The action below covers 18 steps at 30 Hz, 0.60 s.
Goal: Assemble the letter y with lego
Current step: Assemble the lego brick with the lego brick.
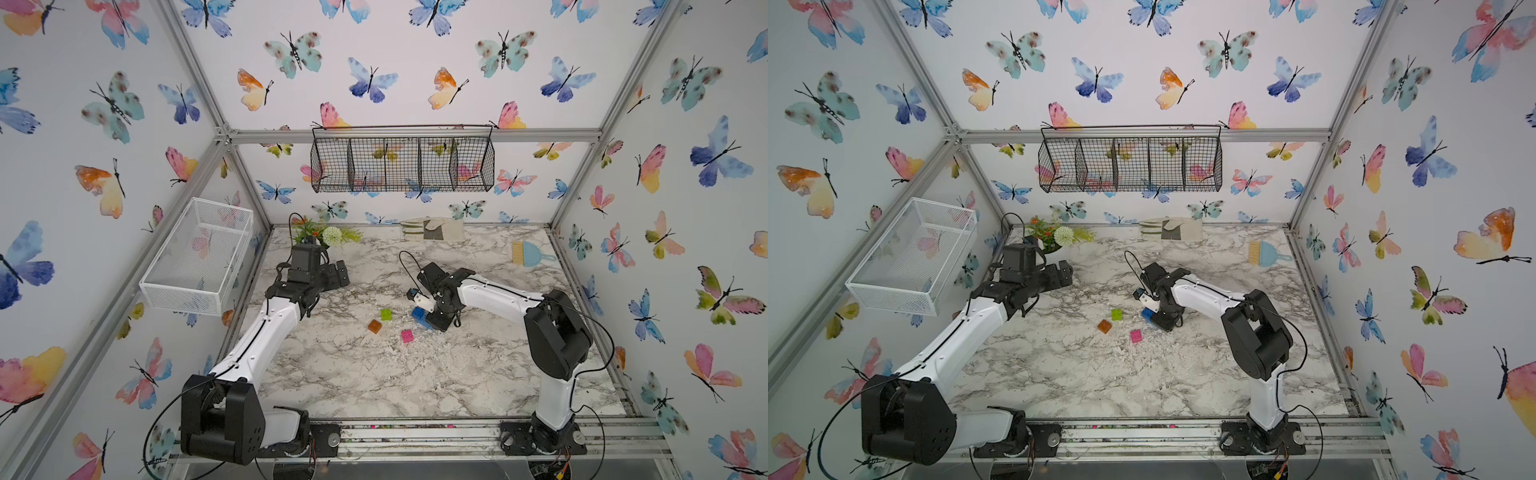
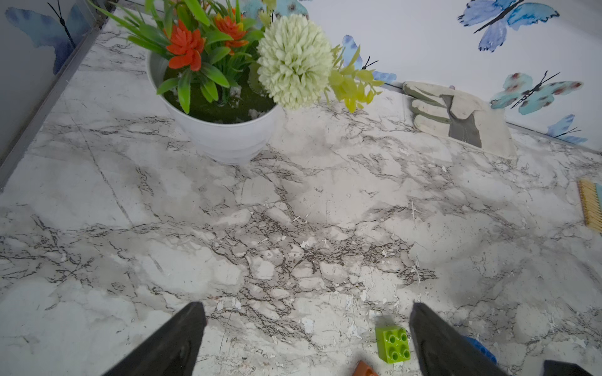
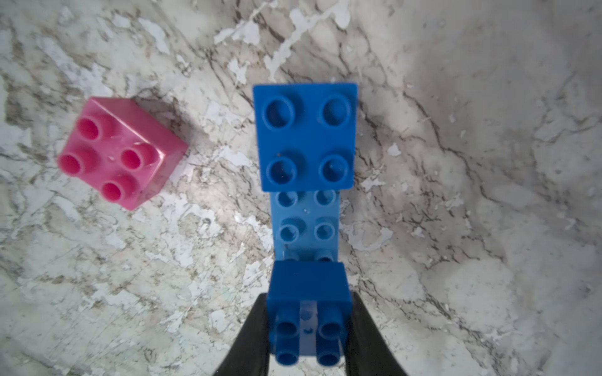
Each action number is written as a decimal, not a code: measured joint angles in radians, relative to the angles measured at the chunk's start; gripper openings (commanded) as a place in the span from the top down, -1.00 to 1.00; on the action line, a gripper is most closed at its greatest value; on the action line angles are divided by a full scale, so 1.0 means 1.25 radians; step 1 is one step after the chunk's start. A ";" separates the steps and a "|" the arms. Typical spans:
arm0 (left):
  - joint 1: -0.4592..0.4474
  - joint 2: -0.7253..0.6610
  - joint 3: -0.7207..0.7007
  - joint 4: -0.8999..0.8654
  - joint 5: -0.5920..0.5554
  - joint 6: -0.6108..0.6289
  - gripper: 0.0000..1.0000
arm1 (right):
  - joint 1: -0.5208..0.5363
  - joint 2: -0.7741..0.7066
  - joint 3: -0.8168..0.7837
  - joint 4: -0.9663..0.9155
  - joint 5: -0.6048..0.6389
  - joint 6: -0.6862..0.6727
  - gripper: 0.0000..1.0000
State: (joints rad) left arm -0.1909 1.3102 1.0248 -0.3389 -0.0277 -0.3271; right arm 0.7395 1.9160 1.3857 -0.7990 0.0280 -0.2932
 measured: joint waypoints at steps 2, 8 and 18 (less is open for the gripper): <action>0.000 0.000 0.000 -0.001 0.000 0.000 -0.97 | 0.001 0.000 0.000 0.000 -0.001 -0.003 0.80; 0.000 0.000 0.000 -0.002 0.000 0.000 -0.97 | 0.001 0.001 -0.001 0.000 -0.002 -0.006 0.81; 0.000 0.000 0.000 -0.002 0.000 -0.002 -0.97 | 0.001 0.009 -0.002 0.002 -0.011 -0.006 0.82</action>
State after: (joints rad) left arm -0.1909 1.3102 1.0248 -0.3420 -0.0273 -0.3302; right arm 0.7406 1.9278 1.3827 -0.7971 0.0147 -0.3008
